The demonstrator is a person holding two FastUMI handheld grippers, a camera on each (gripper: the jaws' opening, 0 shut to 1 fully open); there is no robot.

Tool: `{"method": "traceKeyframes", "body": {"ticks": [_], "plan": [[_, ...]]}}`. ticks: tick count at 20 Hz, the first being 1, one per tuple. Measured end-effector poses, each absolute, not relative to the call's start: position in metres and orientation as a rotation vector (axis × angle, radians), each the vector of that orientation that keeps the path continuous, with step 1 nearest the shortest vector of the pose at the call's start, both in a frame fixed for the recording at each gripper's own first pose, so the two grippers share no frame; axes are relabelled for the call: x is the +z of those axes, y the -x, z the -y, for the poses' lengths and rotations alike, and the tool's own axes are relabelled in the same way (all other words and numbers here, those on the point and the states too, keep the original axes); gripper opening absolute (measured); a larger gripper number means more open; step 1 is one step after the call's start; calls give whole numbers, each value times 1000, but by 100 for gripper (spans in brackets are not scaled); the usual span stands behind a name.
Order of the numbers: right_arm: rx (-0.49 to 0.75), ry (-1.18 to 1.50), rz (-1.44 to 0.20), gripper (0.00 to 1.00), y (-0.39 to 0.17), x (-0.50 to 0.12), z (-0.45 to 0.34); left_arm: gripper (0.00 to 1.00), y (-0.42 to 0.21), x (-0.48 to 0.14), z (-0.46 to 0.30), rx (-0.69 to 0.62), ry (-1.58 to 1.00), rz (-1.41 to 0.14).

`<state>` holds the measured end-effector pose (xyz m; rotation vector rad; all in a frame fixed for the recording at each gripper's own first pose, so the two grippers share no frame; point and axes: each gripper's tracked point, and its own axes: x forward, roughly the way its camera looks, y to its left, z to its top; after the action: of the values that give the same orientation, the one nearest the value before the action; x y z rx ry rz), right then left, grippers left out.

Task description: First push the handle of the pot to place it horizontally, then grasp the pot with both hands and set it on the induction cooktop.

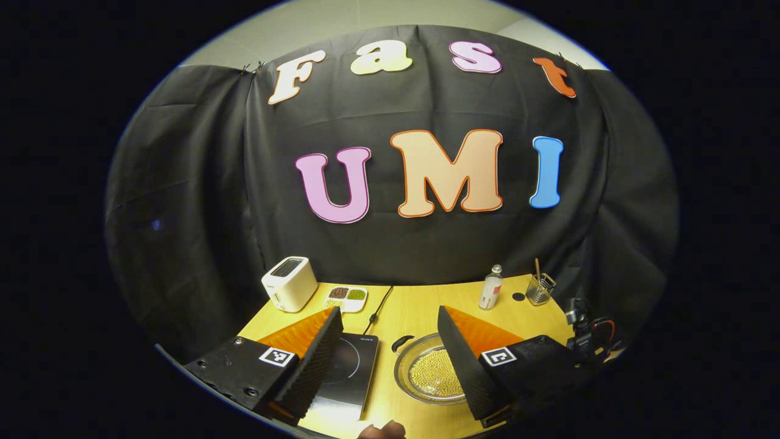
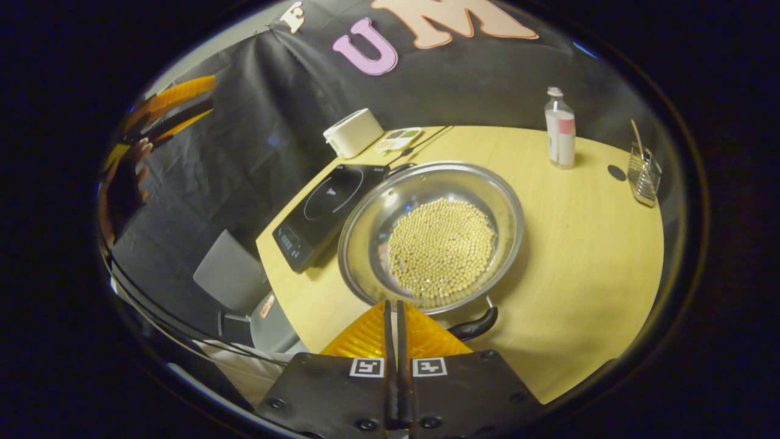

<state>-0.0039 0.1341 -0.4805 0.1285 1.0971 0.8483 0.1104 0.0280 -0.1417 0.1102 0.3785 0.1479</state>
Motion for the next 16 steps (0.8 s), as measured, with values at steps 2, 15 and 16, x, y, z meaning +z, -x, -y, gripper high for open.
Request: {"method": "traceKeyframes", "body": {"ticks": [2, 15, 16], "plan": [[849, -80, -1140, 3, 14, -497, -130, 95, -109, -142, -28, 147, -118, -382], [790, 51, -1208, 2, 15, -529, -115, 93, -95, -148, -35, 165, -111, -396], [783, 53, -1206, 2, 12, -530, -112, 93, -94, -149, -36, 167, -110, -397]]}}
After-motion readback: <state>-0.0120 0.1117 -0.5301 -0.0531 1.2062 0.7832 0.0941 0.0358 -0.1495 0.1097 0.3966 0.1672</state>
